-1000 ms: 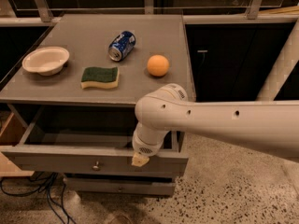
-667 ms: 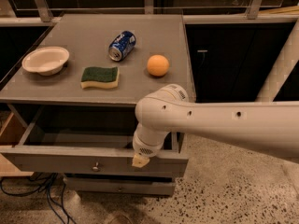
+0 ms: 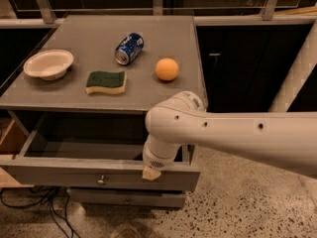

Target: Open top drawer

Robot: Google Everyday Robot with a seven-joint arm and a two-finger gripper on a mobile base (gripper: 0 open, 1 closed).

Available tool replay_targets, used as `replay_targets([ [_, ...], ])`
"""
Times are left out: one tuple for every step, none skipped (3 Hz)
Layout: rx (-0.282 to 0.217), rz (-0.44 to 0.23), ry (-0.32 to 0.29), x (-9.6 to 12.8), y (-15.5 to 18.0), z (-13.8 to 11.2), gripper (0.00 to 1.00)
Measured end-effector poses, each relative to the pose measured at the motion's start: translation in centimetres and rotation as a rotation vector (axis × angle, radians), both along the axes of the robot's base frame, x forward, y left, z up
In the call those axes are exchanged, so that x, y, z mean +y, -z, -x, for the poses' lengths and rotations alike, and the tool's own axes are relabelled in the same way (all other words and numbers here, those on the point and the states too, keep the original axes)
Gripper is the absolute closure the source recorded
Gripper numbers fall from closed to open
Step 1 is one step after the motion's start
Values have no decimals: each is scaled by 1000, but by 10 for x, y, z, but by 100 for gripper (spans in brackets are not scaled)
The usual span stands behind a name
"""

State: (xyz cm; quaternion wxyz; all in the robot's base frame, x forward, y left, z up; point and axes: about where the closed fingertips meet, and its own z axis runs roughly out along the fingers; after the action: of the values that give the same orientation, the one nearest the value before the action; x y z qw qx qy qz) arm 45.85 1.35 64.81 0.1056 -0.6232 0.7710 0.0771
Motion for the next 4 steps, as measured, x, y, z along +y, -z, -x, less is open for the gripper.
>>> replay_targets([
  [0, 0, 4, 1, 1, 1, 100],
  [2, 3, 14, -2, -2, 6, 100],
  [2, 5, 25, -5, -5, 10, 100],
  [1, 8, 35, -7, -9, 14, 100],
])
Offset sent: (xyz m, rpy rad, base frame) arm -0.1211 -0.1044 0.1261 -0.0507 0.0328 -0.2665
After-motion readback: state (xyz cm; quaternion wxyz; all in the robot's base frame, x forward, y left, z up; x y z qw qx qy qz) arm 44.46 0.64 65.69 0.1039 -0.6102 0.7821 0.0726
